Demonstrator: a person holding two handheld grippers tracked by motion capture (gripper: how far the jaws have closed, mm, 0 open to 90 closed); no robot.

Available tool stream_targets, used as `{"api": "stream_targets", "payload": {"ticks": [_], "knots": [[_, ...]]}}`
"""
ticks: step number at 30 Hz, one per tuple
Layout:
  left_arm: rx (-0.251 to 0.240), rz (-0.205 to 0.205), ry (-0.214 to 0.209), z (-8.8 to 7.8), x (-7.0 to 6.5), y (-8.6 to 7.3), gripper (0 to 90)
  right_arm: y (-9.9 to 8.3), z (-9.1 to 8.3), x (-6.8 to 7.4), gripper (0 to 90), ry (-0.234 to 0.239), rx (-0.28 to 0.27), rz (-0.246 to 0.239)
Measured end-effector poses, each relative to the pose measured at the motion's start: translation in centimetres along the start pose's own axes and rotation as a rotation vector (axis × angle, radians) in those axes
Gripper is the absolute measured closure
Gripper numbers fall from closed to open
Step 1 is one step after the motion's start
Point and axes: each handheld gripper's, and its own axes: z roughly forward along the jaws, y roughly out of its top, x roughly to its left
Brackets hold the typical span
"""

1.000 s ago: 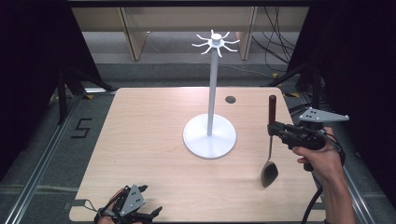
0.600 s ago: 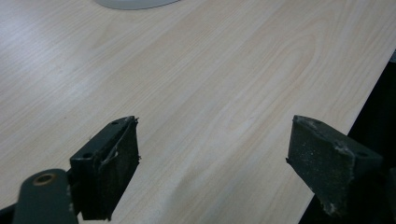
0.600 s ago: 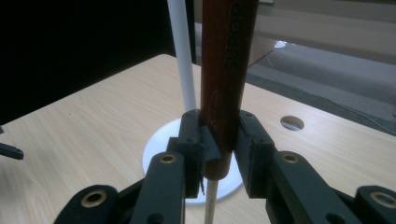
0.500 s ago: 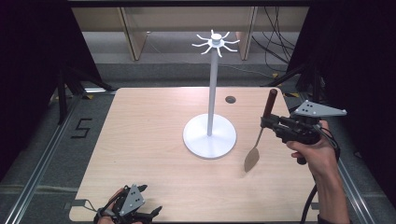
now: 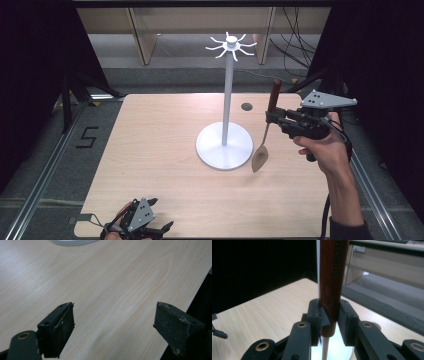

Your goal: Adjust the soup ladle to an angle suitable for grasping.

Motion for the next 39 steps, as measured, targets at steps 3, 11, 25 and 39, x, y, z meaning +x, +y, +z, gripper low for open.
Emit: {"api": "stream_targets", "payload": {"ticks": [3,11,25,39], "knots": [[0.001,-0.013,-0.014,0.0,-0.1,-0.1,15.7,0.8,0.4,0.0,74.0,0.008,-0.010,-0.011],[-0.001,-0.002,-0.003,0.0,-0.1,0.0,15.6,2.6,1.4,0.4,74.1,0.012,-0.009,-0.012],[-0.003,-0.014,-0.010,0.0,-0.2,-0.1,15.6,4.5,2.5,-0.1,74.0,-0.002,-0.013,-0.002],[-0.005,-0.002,-0.008,-0.1,0.0,0.0,15.6,6.0,3.3,-0.4,74.0,-0.019,0.003,-0.009]]}}
